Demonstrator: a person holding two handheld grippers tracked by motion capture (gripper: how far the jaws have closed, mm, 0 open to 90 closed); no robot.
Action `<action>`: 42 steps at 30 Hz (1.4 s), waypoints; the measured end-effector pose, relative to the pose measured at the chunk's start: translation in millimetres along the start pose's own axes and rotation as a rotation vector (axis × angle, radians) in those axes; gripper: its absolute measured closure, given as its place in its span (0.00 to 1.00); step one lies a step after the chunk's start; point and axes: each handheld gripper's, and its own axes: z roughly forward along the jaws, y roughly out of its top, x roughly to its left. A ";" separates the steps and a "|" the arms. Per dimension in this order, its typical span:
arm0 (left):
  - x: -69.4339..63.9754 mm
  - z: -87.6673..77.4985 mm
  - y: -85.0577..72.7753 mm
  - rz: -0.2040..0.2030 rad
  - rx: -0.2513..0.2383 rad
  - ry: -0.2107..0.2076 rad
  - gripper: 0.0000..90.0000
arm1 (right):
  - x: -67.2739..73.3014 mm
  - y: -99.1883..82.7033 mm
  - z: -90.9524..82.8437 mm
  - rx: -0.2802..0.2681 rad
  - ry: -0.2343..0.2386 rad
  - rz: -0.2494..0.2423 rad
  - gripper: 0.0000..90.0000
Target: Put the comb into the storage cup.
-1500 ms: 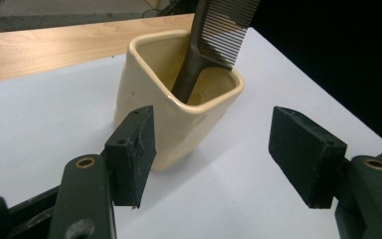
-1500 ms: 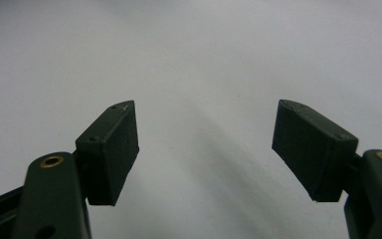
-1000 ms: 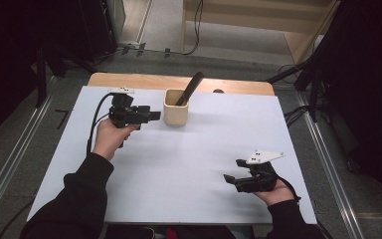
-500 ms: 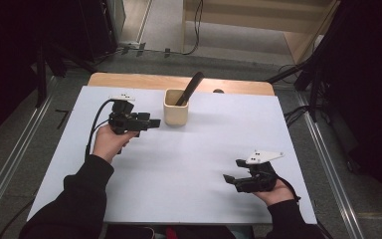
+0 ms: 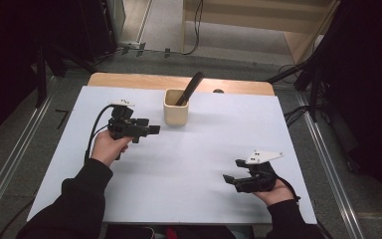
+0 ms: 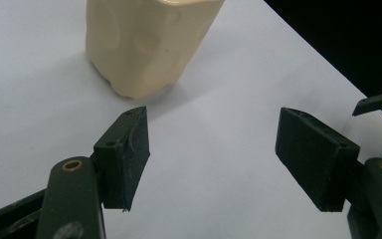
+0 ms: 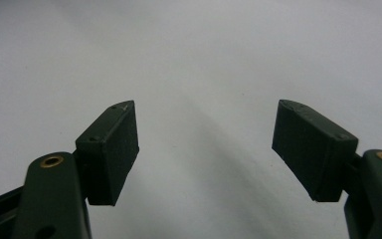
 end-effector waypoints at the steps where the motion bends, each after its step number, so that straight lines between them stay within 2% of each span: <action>1: -1.0 0.0 -1.3 -0.001 0.002 0.002 0.33 | 0.0 0.0 0.0 0.000 0.000 0.000 0.27; 4: -4.6 0.1 -4.6 0.009 0.012 0.008 0.33 | 0.0 0.1 0.5 0.002 0.003 -0.005 0.27; 10: -12.9 0.5 -10.8 0.029 0.029 -0.005 0.33 | 0.1 0.1 0.7 0.002 0.004 -0.007 0.27; 20: -19.5 -2.6 -24.4 0.049 0.060 -0.008 0.33 | 0.2 0.3 1.0 0.002 0.006 -0.008 0.27; 23: -20.2 -4.8 -26.7 0.037 0.063 -0.026 0.33 | 0.4 0.3 1.0 0.003 0.004 -0.009 0.27; 28: -21.4 -10.3 -30.0 0.026 0.052 -0.034 0.33 | 0.6 0.2 1.2 0.005 0.004 -0.012 0.27; 42: -24.8 -17.7 -45.8 0.024 0.078 -0.018 0.33 | 0.8 0.1 1.5 0.008 0.004 -0.014 0.27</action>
